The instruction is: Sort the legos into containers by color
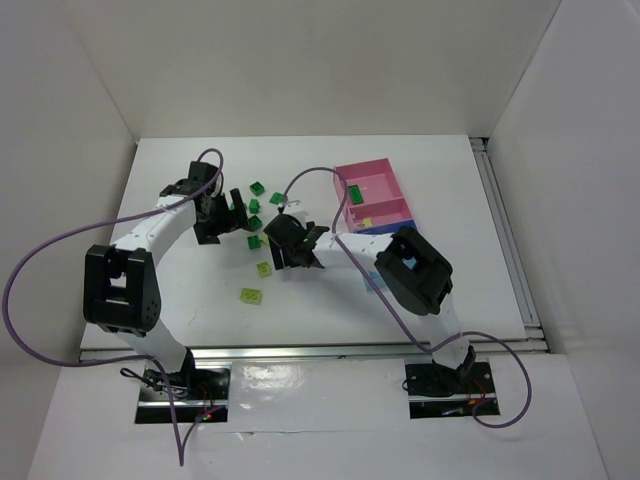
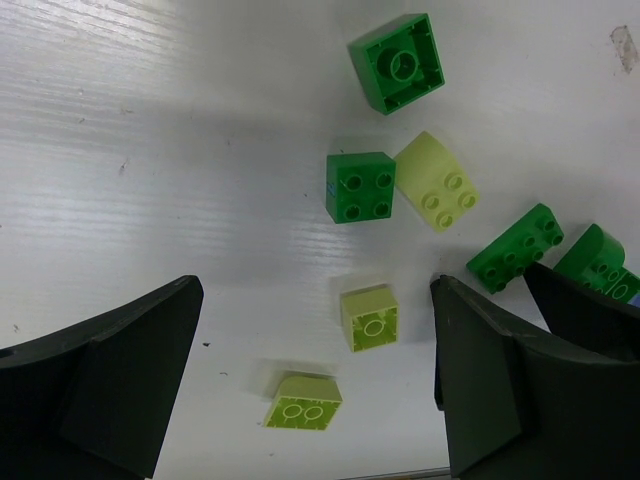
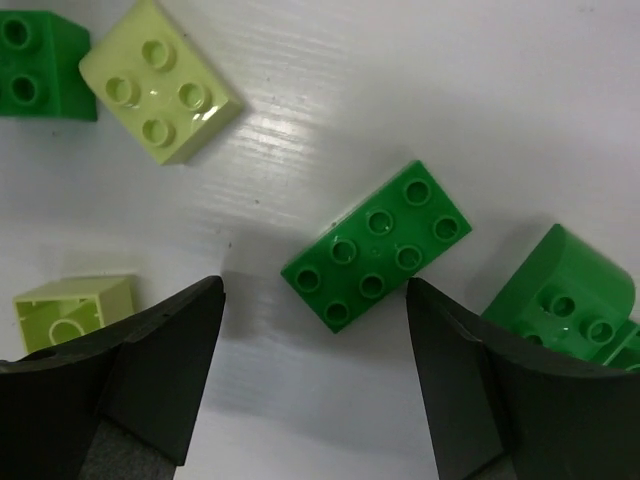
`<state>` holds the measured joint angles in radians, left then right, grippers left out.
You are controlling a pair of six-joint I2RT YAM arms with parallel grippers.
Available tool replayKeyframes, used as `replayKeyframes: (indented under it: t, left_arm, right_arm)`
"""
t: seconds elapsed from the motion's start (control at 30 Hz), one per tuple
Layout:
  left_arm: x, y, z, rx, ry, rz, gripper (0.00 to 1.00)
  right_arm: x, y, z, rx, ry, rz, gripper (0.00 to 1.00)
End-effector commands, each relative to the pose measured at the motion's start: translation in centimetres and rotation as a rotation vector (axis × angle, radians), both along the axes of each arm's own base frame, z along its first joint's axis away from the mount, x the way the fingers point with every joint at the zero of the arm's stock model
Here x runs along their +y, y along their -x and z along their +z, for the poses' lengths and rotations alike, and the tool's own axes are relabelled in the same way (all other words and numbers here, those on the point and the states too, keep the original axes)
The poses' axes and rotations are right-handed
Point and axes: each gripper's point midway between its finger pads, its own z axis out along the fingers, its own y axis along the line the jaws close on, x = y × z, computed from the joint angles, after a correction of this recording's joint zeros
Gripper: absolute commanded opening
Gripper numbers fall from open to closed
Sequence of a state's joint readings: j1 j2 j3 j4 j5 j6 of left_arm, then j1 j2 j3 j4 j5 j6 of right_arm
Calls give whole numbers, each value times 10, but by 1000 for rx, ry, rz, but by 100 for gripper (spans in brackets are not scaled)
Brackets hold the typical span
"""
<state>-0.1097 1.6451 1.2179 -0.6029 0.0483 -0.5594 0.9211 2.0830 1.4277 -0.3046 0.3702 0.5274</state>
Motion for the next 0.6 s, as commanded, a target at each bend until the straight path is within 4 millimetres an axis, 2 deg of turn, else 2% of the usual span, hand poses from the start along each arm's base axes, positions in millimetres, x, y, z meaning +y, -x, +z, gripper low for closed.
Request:
replayKeyframes:
  t: [0.0, 0.03, 0.07, 0.1, 0.13, 0.17, 0.23, 0.27, 0.3, 0.37, 0.4, 0.5, 0.57]
  left_arm:
    - [0, -7, 23, -54, 7, 6, 100]
    - [0, -7, 20, -43, 6, 6, 100]
    - [0, -7, 20, -43, 6, 6, 100]
    - [-1, -6, 20, -42, 14, 1, 100]
    - [-1, -6, 20, -42, 14, 1, 100]
    - [-1, -6, 17, -33, 13, 1, 100]
    - [-3, -6, 17, -32, 22, -4, 100]
    - [-3, -6, 14, -23, 21, -4, 100]
    - [-3, -6, 14, -23, 21, -4, 100]
    - [-4, -8, 17, -32, 22, -4, 100]
    - [-4, -8, 17, -32, 22, -4, 100]
    - [-6, -14, 22, -45, 32, -8, 100]
    - [-8, -14, 15, -24, 39, -13, 100]
  right_arm:
    - [-24, -1, -18, 34, 106, -55, 82]
    - [-28, -4, -19, 41, 101, -64, 83]
    - [-23, -8, -14, 28, 84, -64, 83]
    - [-26, -9, -21, 47, 86, -66, 83]
    - [-25, -16, -16, 38, 74, -76, 83]
    - [-24, -14, -25, 53, 78, -70, 81]
    - [-16, -21, -19, 36, 63, -63, 75]
    - [-16, -22, -28, 46, 76, -63, 72]
    - [-11, -26, -25, 35, 73, -53, 67]
    - [-9, -28, -31, 36, 83, -45, 66]
    - [-4, -32, -25, 25, 69, -45, 66]
    - [-8, -31, -29, 33, 94, -51, 55]
    - [-8, -34, -19, 7, 85, -47, 45]
